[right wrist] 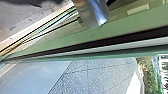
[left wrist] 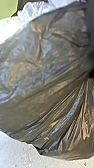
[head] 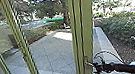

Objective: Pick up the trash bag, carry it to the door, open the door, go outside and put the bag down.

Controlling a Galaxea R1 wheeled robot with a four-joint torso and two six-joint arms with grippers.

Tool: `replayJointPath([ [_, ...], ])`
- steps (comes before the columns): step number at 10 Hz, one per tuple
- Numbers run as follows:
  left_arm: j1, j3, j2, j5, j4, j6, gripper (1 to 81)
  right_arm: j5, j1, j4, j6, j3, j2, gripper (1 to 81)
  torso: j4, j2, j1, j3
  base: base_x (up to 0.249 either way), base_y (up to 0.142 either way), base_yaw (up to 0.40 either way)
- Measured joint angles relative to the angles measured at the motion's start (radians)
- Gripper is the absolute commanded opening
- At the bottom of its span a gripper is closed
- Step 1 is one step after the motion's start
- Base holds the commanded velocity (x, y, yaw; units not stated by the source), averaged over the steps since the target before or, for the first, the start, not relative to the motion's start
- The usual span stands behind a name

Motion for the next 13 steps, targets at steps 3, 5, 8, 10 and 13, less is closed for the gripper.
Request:
replayJointPath([
  [3,0.000,0.000,0.003,0.000,0.000,0.000,1.0,0.062,-0.024,-0.024,0.004,-0.010,0.005,81.1,0.000,0.000,0.000,0.000,0.000,0.000,0.000],
  [5,0.000,0.000,0.003,0.000,0.000,0.000,1.0,0.071,-0.029,-0.030,0.010,-0.014,0.009,81.1,0.000,0.000,0.000,0.001,0.000,0.000,0.000],
  [8,-0.002,0.000,0.003,-0.003,0.000,0.000,1.0,0.074,-0.022,-0.038,0.010,-0.014,0.008,81.1,0.000,0.000,0.000,-0.029,0.000,0.000,0.000],
  [10,-0.005,0.000,0.003,-0.007,0.000,0.000,1.0,0.092,-0.010,-0.045,0.000,-0.016,0.014,81.1,0.000,0.000,0.000,-0.082,0.000,0.000,0.000],
  [13,-0.011,-0.001,0.003,-0.007,0.000,0.000,1.0,0.083,0.001,-0.047,-0.005,-0.015,0.019,81.1,0.000,0.000,0.000,-0.098,0.000,0.000,0.000],
])
